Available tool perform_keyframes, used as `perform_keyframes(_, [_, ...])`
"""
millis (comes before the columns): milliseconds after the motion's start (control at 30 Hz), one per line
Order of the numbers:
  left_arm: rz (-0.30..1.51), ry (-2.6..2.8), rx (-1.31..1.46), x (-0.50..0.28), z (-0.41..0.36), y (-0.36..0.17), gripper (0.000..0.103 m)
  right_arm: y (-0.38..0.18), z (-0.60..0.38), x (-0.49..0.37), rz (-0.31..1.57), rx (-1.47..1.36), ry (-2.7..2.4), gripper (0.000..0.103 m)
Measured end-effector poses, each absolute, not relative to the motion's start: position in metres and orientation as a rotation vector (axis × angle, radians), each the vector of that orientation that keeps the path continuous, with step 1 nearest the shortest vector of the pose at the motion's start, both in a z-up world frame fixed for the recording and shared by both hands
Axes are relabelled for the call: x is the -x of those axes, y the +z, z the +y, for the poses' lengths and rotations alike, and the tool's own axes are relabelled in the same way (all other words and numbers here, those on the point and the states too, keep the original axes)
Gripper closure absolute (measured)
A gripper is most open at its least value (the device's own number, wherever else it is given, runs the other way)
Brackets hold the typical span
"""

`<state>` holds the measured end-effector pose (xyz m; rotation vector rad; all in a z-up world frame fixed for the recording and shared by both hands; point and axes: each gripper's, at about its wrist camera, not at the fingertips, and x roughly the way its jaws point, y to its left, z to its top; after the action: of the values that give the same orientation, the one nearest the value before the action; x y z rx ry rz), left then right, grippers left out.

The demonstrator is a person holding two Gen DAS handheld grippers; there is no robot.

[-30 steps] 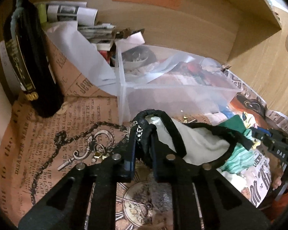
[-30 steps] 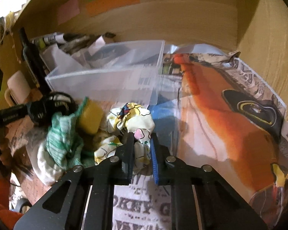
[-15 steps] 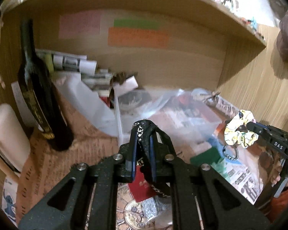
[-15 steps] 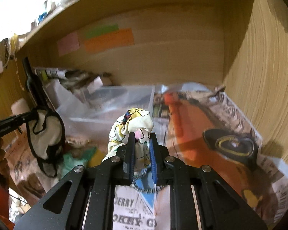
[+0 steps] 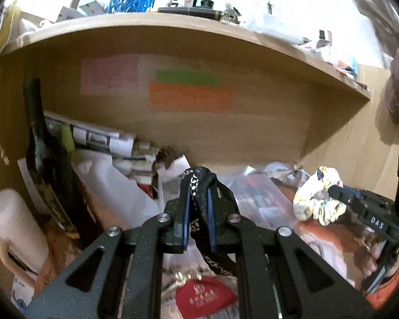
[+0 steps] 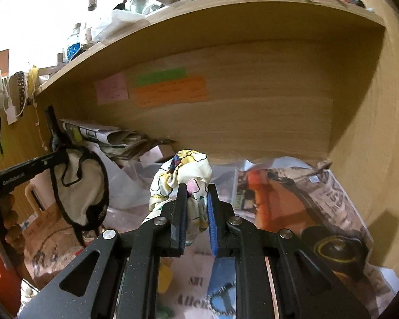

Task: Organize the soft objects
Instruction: 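Carry both held items over the clear plastic box and open both grippers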

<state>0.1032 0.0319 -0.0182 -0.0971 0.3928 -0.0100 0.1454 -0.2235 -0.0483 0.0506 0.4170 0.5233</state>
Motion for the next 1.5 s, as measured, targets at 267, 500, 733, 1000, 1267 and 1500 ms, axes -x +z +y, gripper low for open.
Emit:
perform_keyframes(267, [0.398,0.022,0.122,-0.145,0.033,-0.020,0.092,-0.054,-0.197,-0.170,0.461,-0.026,0.542,0.091])
perform_keyframes(500, [0.478,0.053,0.124,-0.184,0.031,-0.045,0.092,-0.067,-0.179,-0.195,0.534,0.027,0.536,0.090])
perform_keyframes(733, [0.565,0.066,0.087,-0.203,0.024,-0.072,0.092,-0.083,-0.168,-0.217,0.617,0.069,0.531,0.090])
perform_keyframes(1000, [0.678,0.047,0.056,-0.212,0.021,-0.098,0.092,-0.102,-0.156,-0.226,0.684,0.116,0.541,0.089])
perform_keyframes(1267, [0.745,0.024,0.034,-0.213,0.013,-0.112,0.091,-0.109,-0.148,-0.228,0.711,0.144,0.535,0.082])
perform_keyframes(1500, [0.744,-0.011,0.056,-0.201,0.017,-0.099,0.079,-0.094,-0.158,-0.217,0.650,0.121,0.531,0.048])
